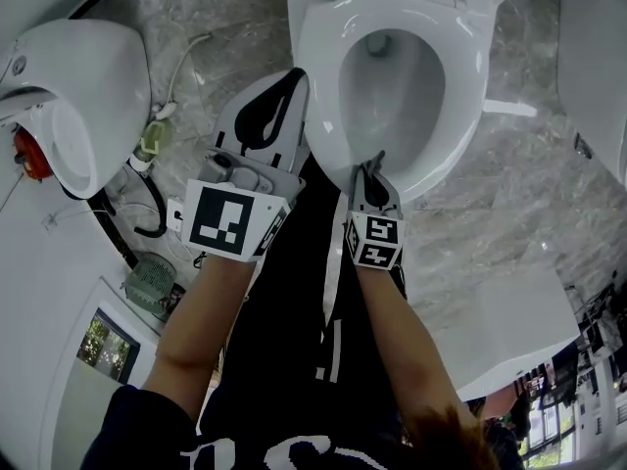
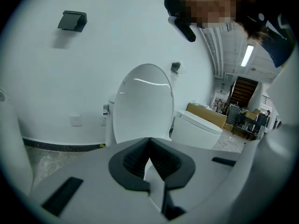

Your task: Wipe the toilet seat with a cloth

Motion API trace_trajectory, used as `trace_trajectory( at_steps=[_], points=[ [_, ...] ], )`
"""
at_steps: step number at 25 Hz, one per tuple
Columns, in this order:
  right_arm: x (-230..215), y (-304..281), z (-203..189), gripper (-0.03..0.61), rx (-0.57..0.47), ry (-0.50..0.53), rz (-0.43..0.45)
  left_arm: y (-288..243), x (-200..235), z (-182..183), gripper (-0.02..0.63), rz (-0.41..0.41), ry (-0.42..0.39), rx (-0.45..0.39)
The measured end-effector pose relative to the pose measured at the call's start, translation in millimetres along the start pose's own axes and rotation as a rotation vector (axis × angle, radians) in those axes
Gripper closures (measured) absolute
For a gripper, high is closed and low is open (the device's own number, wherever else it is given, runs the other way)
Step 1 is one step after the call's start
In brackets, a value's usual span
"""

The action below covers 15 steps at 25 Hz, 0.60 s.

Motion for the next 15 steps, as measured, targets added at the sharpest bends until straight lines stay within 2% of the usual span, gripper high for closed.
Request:
trace_trajectory(
  at_steps=[6, 15],
  points=[
    [18, -5, 11, 0.554, -0.038, -0.017, 0.01, 6, 6, -5, 0.603, 0.022, 0.01, -0.001],
    [46, -14, 28, 0.552, -0.105, 0.133, 0.099, 13, 15, -7, 0.603, 0.061, 0.023, -0.006]
  ],
)
Point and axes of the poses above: the fingertips, and each gripper's own axes: y backward along the fingers, x to its left, z out of its top, the point moved 6 cm from there along y, backward along the fingers, and after that the axes turned 8 degrees about -z, right-handed, at the moved point
